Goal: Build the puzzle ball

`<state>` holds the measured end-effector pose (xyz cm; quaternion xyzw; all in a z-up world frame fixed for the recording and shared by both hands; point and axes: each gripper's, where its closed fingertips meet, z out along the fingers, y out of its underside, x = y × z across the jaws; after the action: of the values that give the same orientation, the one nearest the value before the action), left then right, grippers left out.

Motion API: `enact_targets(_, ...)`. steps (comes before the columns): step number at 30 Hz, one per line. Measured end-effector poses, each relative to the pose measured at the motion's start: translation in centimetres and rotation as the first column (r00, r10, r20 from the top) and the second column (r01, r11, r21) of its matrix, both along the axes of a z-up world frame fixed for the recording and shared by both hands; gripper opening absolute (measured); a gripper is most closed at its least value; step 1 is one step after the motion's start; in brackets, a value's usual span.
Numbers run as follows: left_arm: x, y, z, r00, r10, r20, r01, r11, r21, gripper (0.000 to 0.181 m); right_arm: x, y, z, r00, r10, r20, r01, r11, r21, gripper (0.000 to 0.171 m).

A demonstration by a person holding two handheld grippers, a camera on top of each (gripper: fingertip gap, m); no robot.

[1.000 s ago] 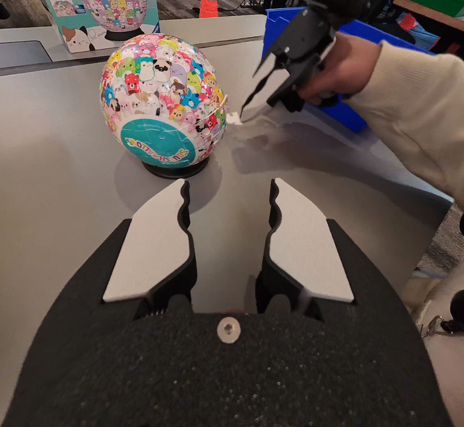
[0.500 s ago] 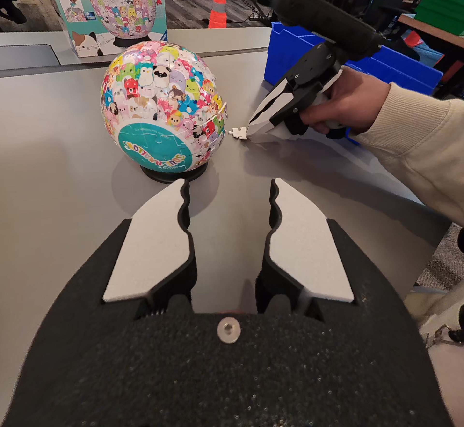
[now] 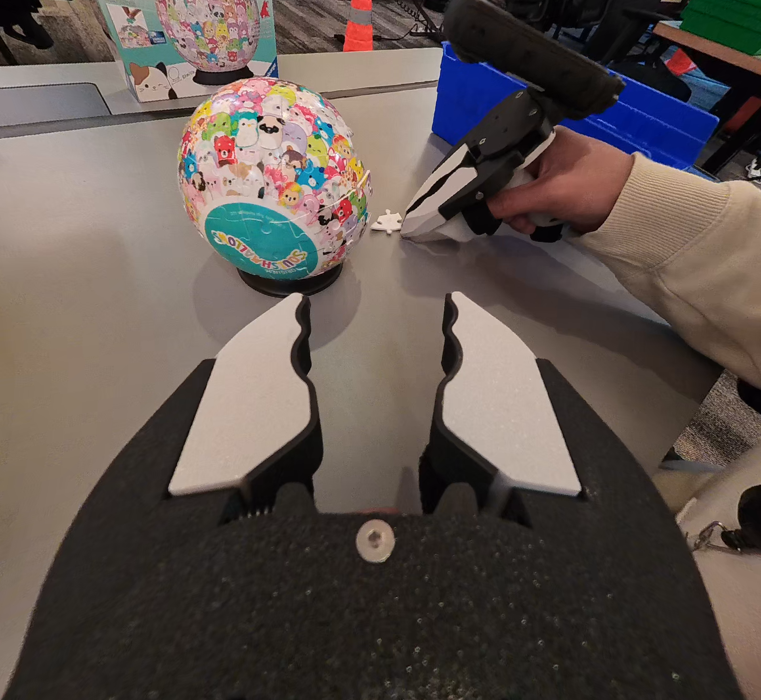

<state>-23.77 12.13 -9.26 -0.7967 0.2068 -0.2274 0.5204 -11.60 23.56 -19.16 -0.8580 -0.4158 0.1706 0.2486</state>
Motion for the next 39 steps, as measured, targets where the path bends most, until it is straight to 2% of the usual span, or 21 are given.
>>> enact_targets(7,-0.3,0.1,0.0,1.0,-0.003,-0.011,0.003,1.0,0.003,0.061,0.8,0.5,1.7,0.996,-0.027,-0.089,0.029,0.999,0.027,0.009)
enact_targets(16,-0.4,0.3,-0.1,1.0,-0.006,-0.018,0.006,1.0,0.003,0.061,1.2,1.7,-0.3,1.0,0.005,-0.002,-0.004,0.998,0.061,0.018)
enact_targets(26,-0.7,0.6,-0.2,1.0,-0.001,-0.023,0.001,1.0,-0.006,0.061,0.7,1.8,-0.2,0.999,0.043,0.029,-0.045,0.995,0.094,0.009)
enact_targets(27,-0.6,0.6,-0.2,1.0,-0.002,-0.026,0.002,1.0,-0.006,0.061,0.6,1.7,-0.2,0.999,0.047,0.024,-0.049,0.994,0.096,0.0)
enact_targets(34,-0.3,0.9,-0.1,1.0,-0.006,-0.031,0.006,1.0,-0.007,0.06,0.7,1.9,0.6,0.998,0.069,-0.009,-0.068,0.991,0.118,0.0)
enact_targets(39,0.0,0.8,-0.3,0.999,-0.014,-0.036,0.014,1.0,-0.013,0.06,0.8,2.0,0.5,0.997,0.074,-0.02,-0.071,0.99,0.121,0.012)
